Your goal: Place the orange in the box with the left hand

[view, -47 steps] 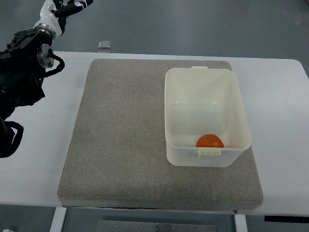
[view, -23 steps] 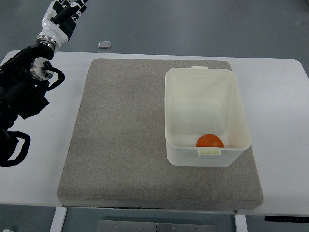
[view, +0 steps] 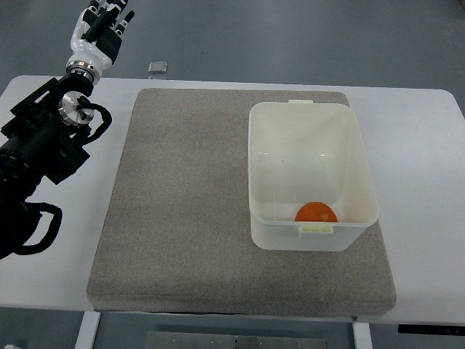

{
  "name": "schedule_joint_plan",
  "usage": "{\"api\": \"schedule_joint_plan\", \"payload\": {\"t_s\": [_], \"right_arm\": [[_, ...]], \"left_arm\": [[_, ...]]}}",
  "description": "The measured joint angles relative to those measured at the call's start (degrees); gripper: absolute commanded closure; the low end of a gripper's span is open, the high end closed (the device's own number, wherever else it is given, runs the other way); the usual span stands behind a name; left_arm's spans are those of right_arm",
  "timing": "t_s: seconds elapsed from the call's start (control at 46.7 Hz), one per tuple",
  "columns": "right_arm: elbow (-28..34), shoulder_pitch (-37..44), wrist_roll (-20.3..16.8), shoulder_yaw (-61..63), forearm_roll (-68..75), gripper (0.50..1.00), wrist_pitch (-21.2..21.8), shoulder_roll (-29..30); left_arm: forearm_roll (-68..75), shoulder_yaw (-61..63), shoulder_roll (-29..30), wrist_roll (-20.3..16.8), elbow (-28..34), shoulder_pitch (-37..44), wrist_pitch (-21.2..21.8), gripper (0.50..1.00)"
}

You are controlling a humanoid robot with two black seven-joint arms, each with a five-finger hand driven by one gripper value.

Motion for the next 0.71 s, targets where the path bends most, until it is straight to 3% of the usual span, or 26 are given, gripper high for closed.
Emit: {"api": "schedule_joint_plan", "payload": {"t_s": [0.257, 0.706], "right_arm": [[0.00, 0.00, 0.00, 0.05, 0.00, 0.574, 0.03, 0.00], [0.76, -0.19, -0.03, 0.35, 0.27, 0.574, 0.15, 0.01]], "left_arm": [[0.38, 0.10, 0.43, -0.05, 0.08, 0.60, -3.41, 0.527], [-0.10, -0.07, -0.11, -0.05, 0.00, 0.24, -3.44, 0.527]]}}
